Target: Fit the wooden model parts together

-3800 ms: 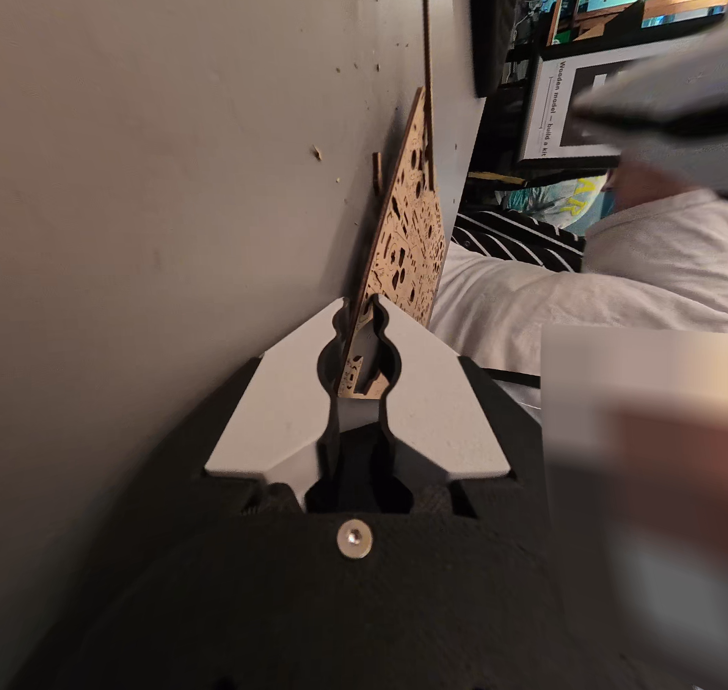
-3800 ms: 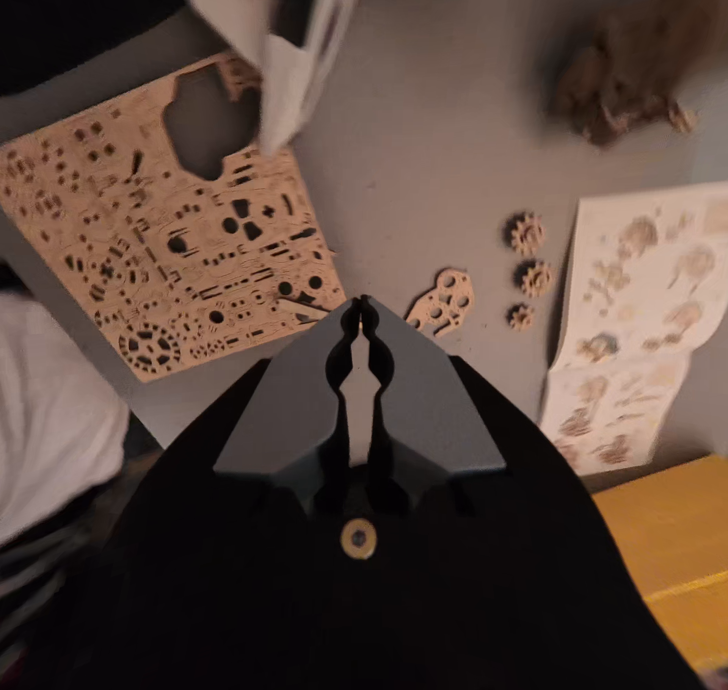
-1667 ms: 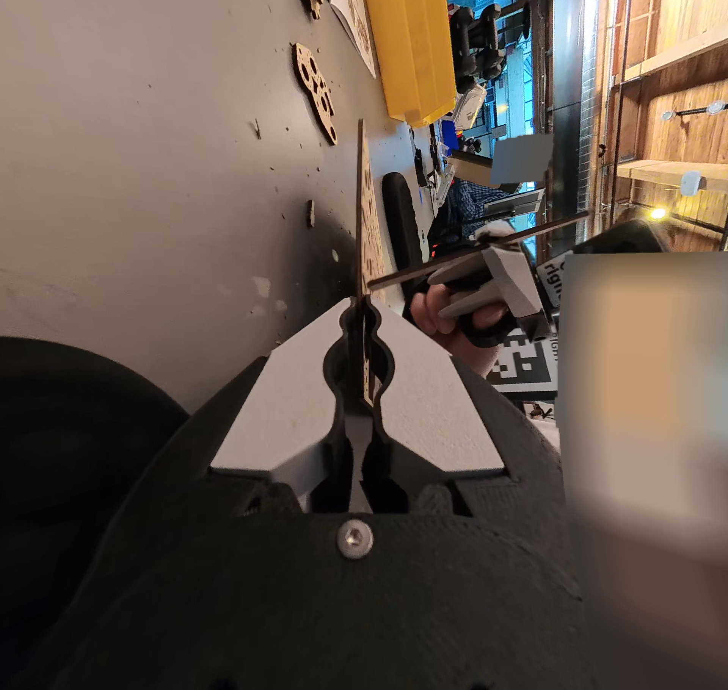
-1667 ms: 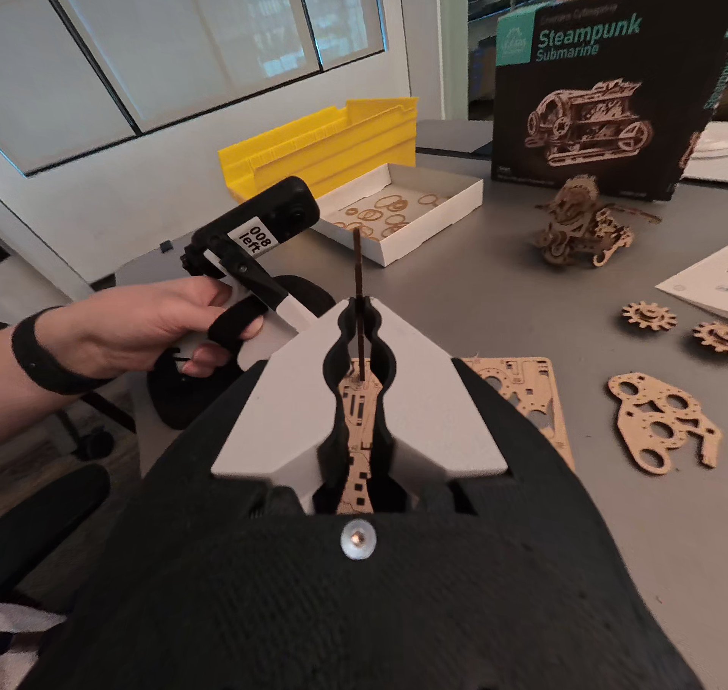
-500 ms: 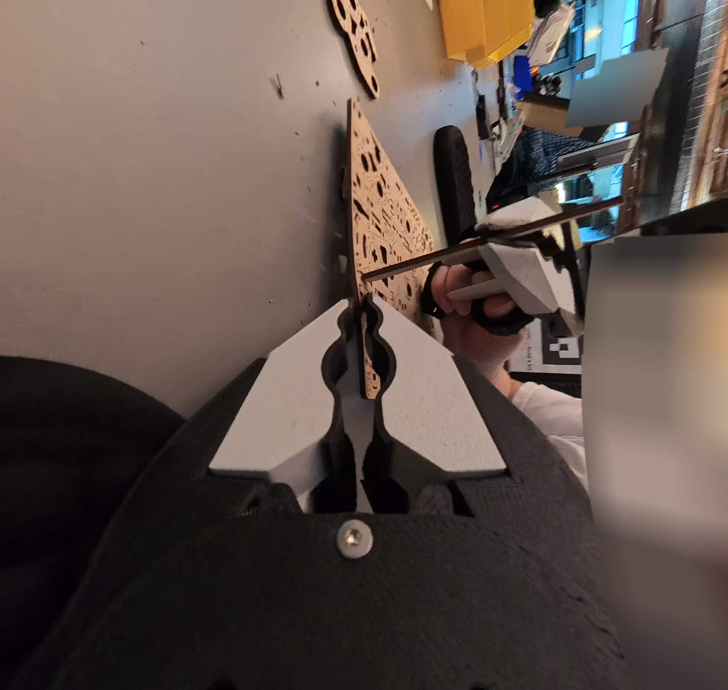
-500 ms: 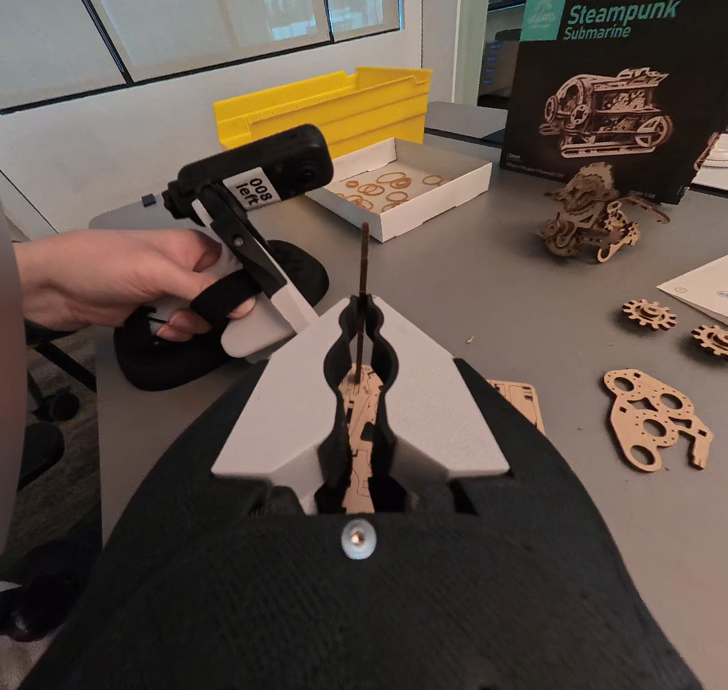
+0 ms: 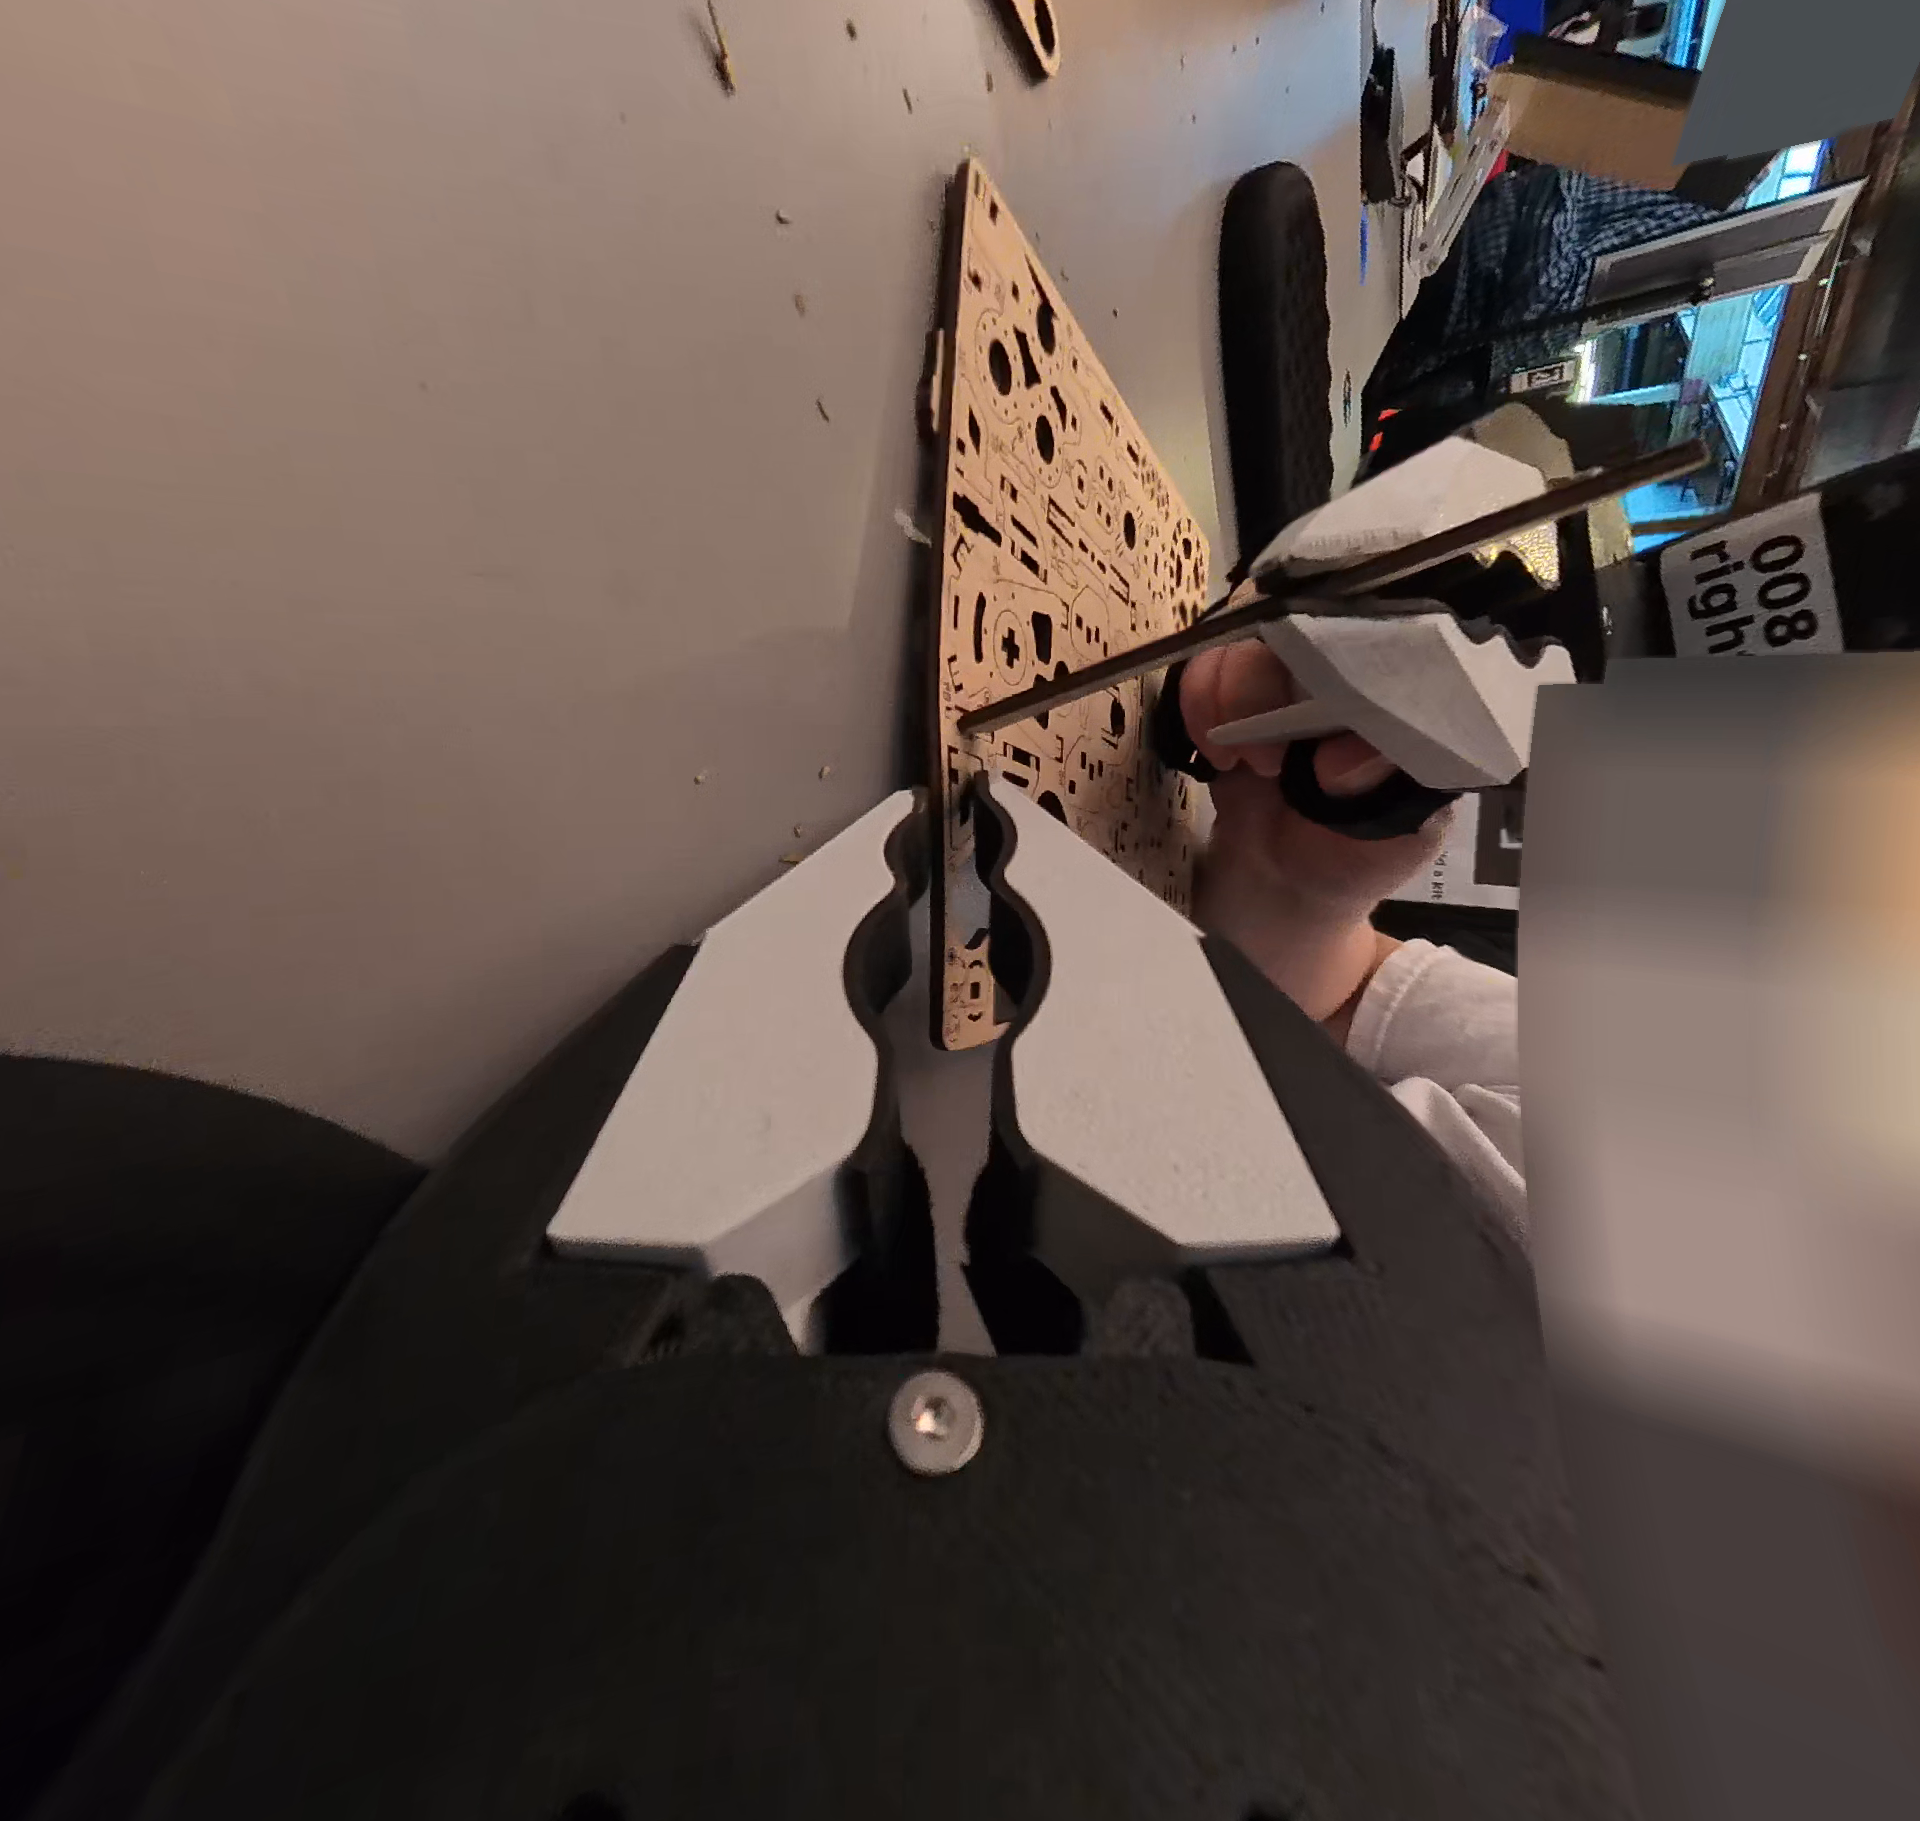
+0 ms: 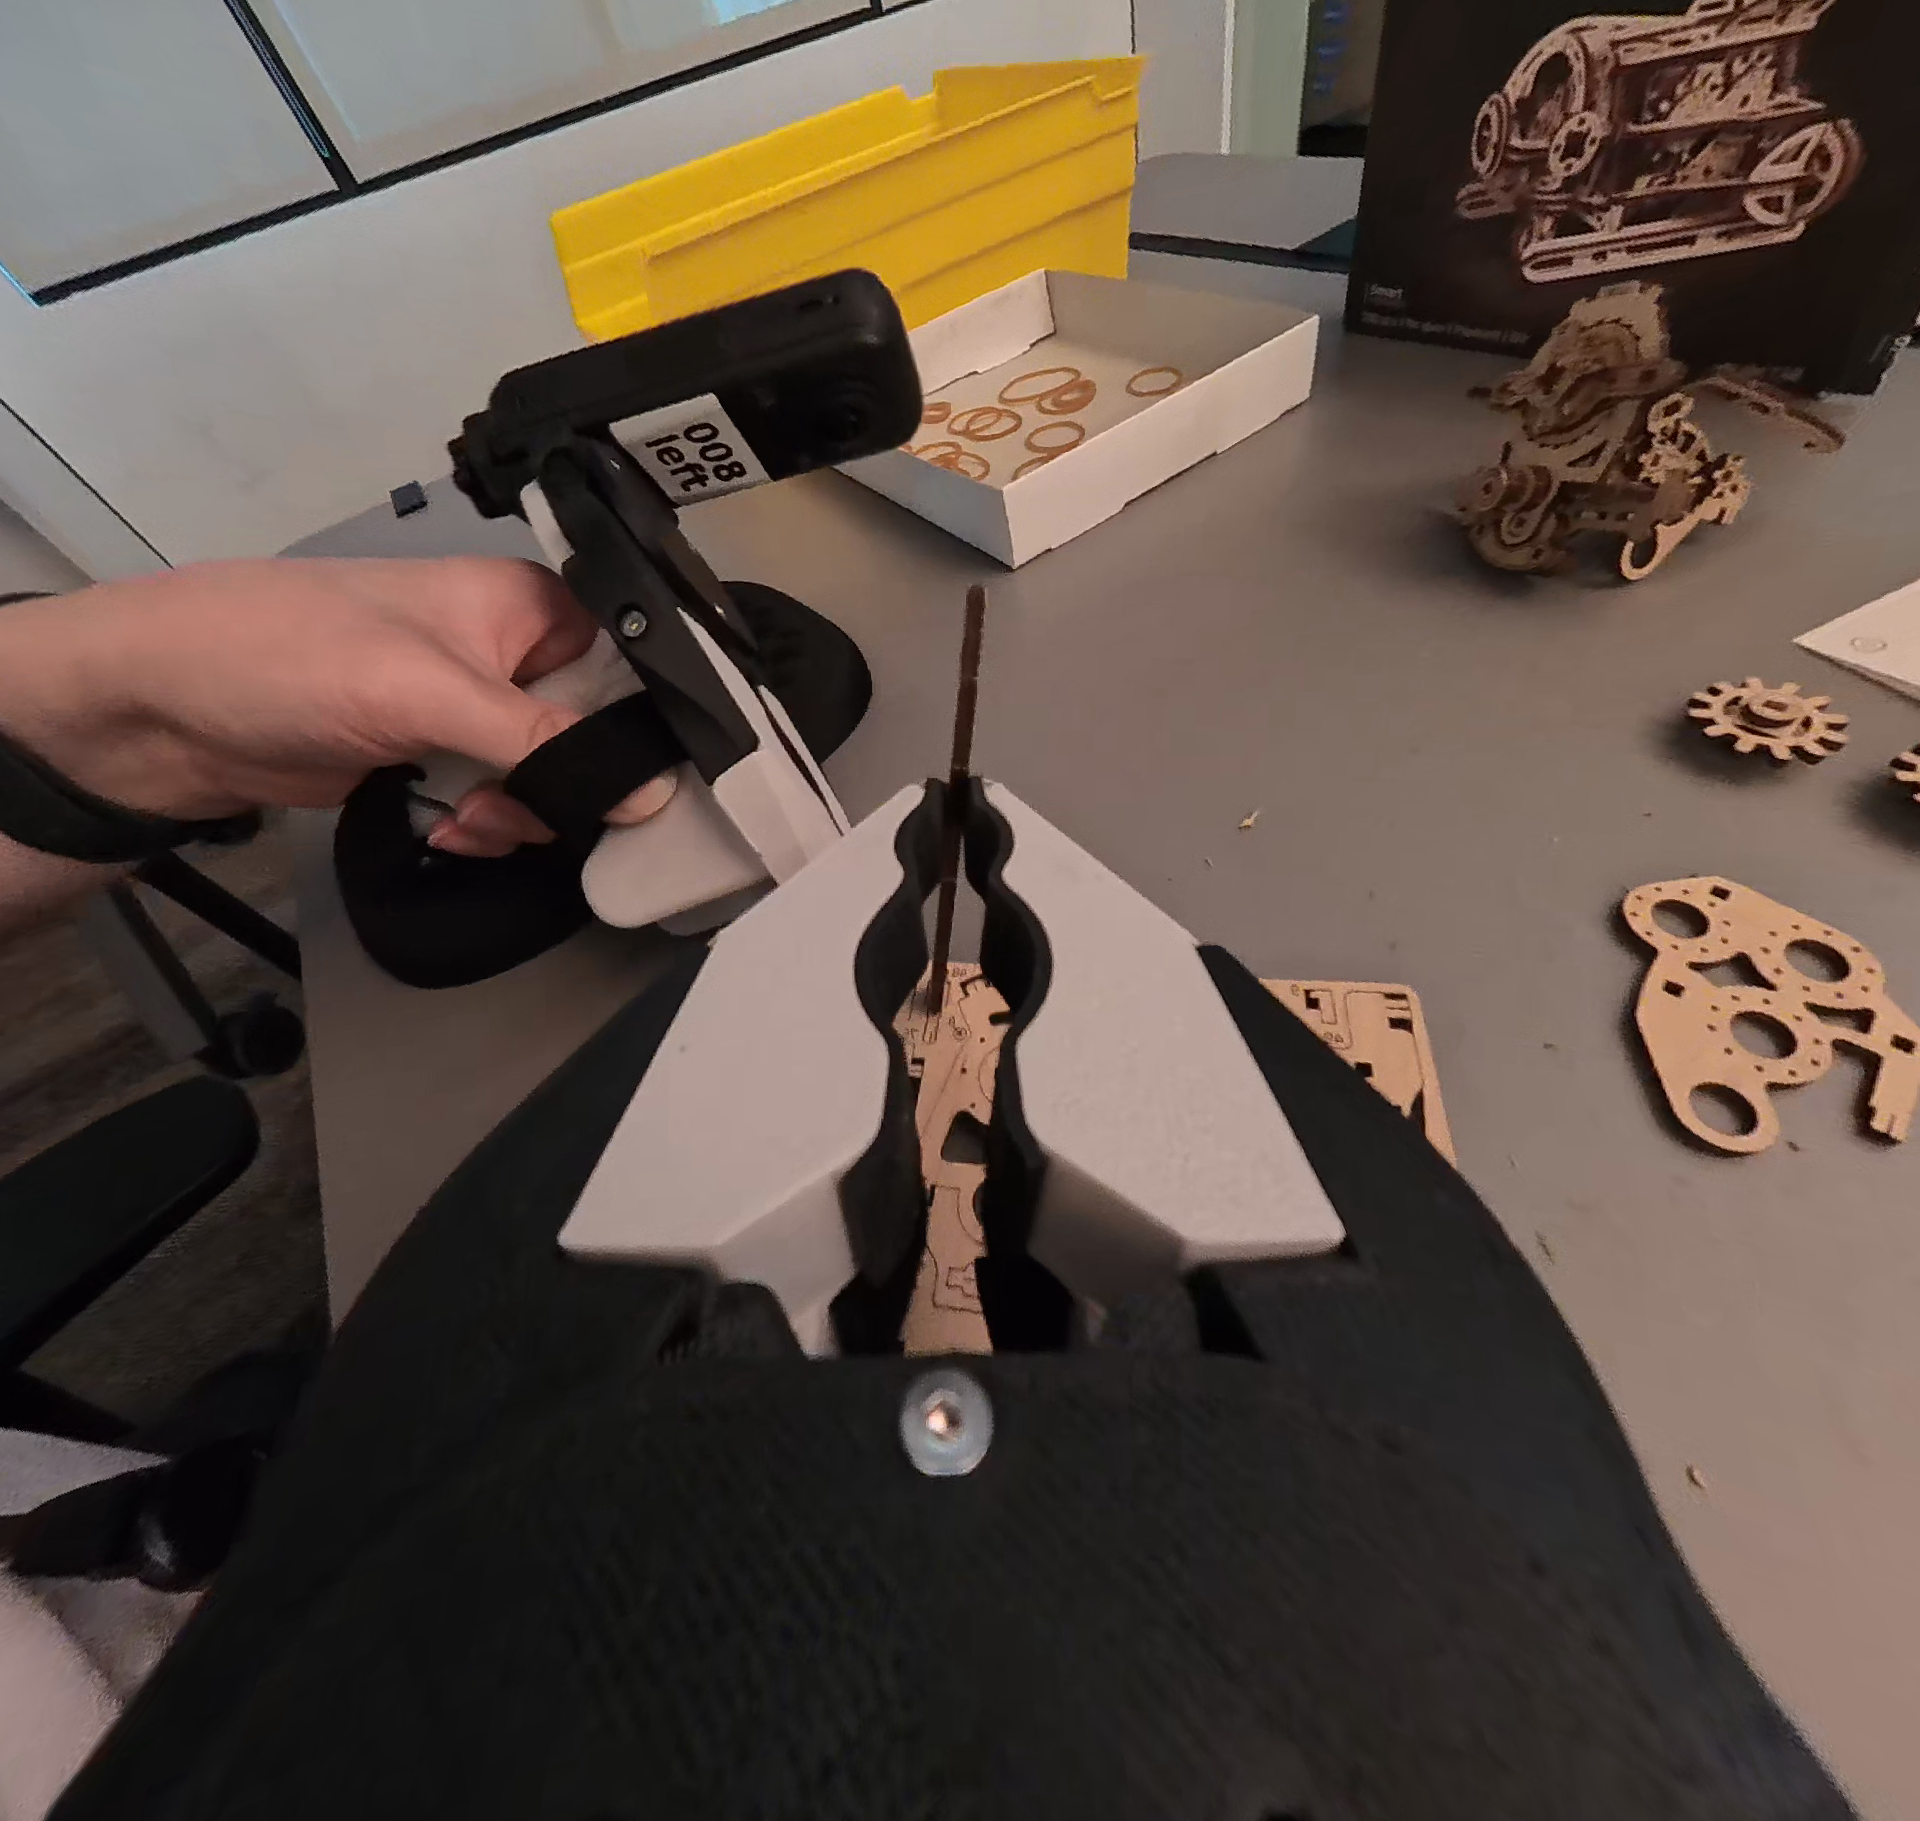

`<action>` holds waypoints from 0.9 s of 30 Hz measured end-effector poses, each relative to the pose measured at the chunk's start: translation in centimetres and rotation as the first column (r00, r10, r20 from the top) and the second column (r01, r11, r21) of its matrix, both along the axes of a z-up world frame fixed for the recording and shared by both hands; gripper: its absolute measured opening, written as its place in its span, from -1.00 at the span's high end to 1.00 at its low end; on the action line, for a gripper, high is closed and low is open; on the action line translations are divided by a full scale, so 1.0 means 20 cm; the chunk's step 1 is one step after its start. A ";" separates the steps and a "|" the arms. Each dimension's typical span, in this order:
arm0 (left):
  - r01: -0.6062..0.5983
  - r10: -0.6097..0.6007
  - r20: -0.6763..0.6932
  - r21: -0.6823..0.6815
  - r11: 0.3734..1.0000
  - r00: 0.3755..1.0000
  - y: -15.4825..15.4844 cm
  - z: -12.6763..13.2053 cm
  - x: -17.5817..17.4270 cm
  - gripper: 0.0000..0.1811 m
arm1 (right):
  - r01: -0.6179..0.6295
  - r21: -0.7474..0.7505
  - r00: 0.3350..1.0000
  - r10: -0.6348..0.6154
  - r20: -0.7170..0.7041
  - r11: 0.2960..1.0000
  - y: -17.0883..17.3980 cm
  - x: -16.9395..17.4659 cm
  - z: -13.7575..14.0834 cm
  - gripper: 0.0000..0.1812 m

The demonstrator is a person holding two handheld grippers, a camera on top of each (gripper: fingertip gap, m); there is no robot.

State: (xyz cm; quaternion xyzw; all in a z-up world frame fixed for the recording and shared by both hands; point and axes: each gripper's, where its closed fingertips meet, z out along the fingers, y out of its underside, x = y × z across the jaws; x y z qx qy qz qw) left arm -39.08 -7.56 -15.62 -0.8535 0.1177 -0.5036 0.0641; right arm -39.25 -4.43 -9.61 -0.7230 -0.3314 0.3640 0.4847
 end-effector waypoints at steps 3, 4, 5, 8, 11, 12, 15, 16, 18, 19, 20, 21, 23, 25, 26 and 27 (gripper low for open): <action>0.020 -0.020 -0.003 -0.031 0.999 1.000 -0.01 0.00 0.01 0.94 | 0.006 -0.004 1.000 -0.006 -0.004 1.000 -0.01 0.01 0.00 0.98; 0.023 -0.023 -0.003 -0.038 0.999 1.000 -0.02 0.00 0.01 0.94 | 0.008 -0.004 1.000 -0.008 -0.010 1.000 -0.01 0.01 0.00 0.98; 0.028 -0.028 -0.005 -0.041 0.999 1.000 -0.02 0.00 0.01 0.94 | 0.009 -0.004 1.000 -0.009 -0.009 1.000 -0.01 0.02 -0.01 0.97; 0.033 -0.033 -0.008 -0.026 0.999 0.999 -0.02 0.00 0.02 0.95 | 0.011 0.005 1.000 -0.011 0.003 1.000 -0.02 0.02 -0.01 0.97; 0.027 -0.028 -0.009 -0.014 1.000 1.000 -0.03 -0.01 0.02 0.96 | 0.013 0.022 1.000 -0.013 0.022 1.000 -0.03 0.02 -0.01 0.97; 0.024 -0.024 -0.008 -0.015 1.000 1.000 -0.03 -0.01 0.02 0.96 | 0.014 0.026 0.999 -0.015 0.029 1.000 -0.03 0.02 -0.02 0.97; 0.026 -0.026 -0.010 -0.019 0.999 1.000 -0.03 -0.01 0.02 0.96 | 0.005 0.036 0.999 -0.006 0.048 0.999 -0.03 -0.01 -0.02 0.97; 0.030 -0.030 -0.010 -0.021 0.999 1.000 -0.03 -0.01 0.02 0.96 | 0.004 0.039 0.998 -0.006 0.058 0.999 -0.02 -0.01 -0.02 0.97; 0.039 -0.039 -0.008 -0.024 0.999 0.999 -0.04 -0.01 0.03 0.96 | -0.006 0.028 0.998 0.005 0.056 1.000 -0.02 -0.02 -0.03 0.97; 0.044 -0.044 -0.007 -0.027 0.999 0.999 -0.05 -0.01 0.03 0.96 | -0.011 0.030 0.998 0.010 0.057 0.999 -0.02 -0.02 -0.03 0.97; 0.046 -0.046 -0.006 -0.026 0.999 0.999 -0.05 -0.01 0.03 0.96 | -0.017 0.042 0.998 0.015 0.066 0.999 -0.02 -0.03 -0.03 0.97; 0.045 -0.045 -0.003 -0.028 0.999 0.999 -0.05 -0.01 0.03 0.96 | -0.020 0.057 0.997 0.016 0.076 0.998 -0.03 -0.03 -0.02 0.97; 0.049 -0.048 0.005 -0.030 0.998 0.999 -0.05 0.00 0.03 0.96 | -0.038 0.061 0.997 0.033 0.073 0.997 -0.04 -0.03 -0.02 0.97; 0.051 -0.051 0.009 -0.030 0.998 0.999 -0.05 0.00 0.03 0.95 | -0.079 0.032 0.996 0.078 0.048 0.996 -0.06 -0.03 -0.01 0.97; 0.053 -0.052 0.011 -0.033 0.998 0.999 -0.05 0.00 0.03 0.95 | -0.100 0.015 0.994 0.100 0.036 0.995 -0.07 -0.03 0.00 0.98; 0.054 -0.054 0.014 -0.034 0.998 0.998 -0.05 0.00 0.04 0.95 | -0.115 0.005 0.993 0.115 0.031 0.993 -0.07 -0.03 0.00 0.97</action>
